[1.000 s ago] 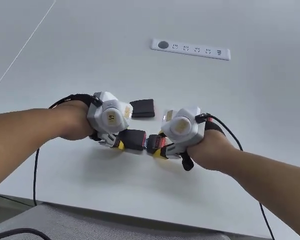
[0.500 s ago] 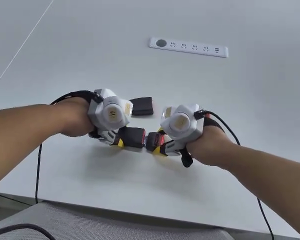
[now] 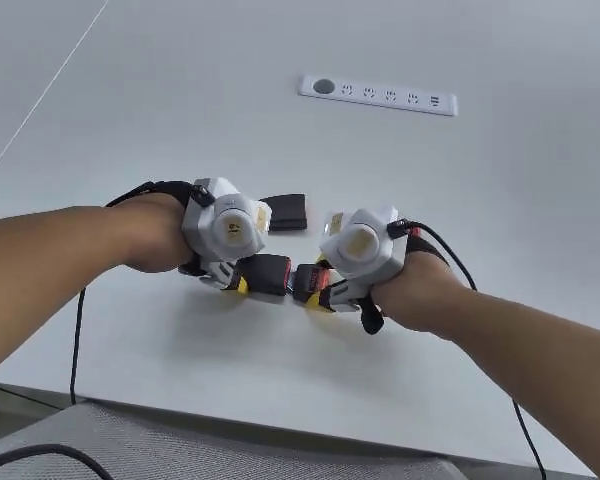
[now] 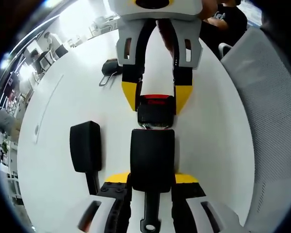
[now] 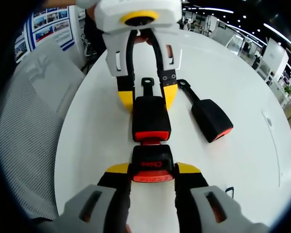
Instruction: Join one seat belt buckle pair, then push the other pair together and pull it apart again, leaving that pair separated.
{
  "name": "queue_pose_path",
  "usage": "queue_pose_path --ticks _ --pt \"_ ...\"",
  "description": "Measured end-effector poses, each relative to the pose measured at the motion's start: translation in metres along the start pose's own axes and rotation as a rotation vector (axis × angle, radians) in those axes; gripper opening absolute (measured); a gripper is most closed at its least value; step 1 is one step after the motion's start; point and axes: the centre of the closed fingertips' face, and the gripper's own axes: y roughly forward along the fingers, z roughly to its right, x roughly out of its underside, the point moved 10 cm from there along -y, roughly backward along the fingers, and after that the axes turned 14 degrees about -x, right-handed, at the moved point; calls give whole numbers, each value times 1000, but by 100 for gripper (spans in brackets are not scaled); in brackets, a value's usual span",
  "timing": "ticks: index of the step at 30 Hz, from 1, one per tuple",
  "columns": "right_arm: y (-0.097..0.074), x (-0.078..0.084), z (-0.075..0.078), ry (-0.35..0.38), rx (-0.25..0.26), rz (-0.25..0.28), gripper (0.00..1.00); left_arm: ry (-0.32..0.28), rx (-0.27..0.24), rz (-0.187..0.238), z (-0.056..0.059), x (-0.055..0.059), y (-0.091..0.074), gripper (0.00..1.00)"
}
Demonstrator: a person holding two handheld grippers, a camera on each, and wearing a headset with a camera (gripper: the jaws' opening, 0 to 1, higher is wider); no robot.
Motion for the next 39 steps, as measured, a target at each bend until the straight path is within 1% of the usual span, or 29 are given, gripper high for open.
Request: queue_pose_path --ticks 1,4,7,9,12,15,18,22,24,25,26,29,35,39 --pt "0 0 0 1 1 0 34 1 0 -1 0 0 0 32" --pt "1 -1 -1 0 14 -10 35 -6 -1 -27 -1 -3 2 32" --pt "1 -1 -2 -3 16 -10 35 -3 -3 -34 -1 -3 1 33" --pt "-1 -1 -2 1 16 -7 35 13 -6 -30 -1 -4 2 33" --pt "-3 -2 -3 1 19 5 35 17 -18 -32 0 -3 2 33" --pt "-8 -3 -5 16 12 33 34 0 -32 -37 0 -3 -1 33" --pt "-14 -4 -5 12 22 43 34 -27 -42 -24 -2 -4 -8 34" --pt "-25 -7 -5 9 31 63 34 -67 -56 8 -8 -9 -20 37" --pt "-31 -8 -4 3 42 70 34 -78 -66 26 -11 -12 -25 39" --pt "-34 -9 -3 1 47 74 34 -87 -91 37 -16 -14 -27 37" --pt "-37 -8 -1 -1 52 76 34 -91 -100 42 -19 -16 -29 34" --pt "-45 -4 6 -5 72 71 34 -113 -126 57 -31 -20 -31 34" --pt "-62 16 23 20 111 49 34 -124 -160 65 -53 -25 -25 35" --pt "-74 32 33 44 136 29 34 -127 -179 60 -68 -24 -18 36"
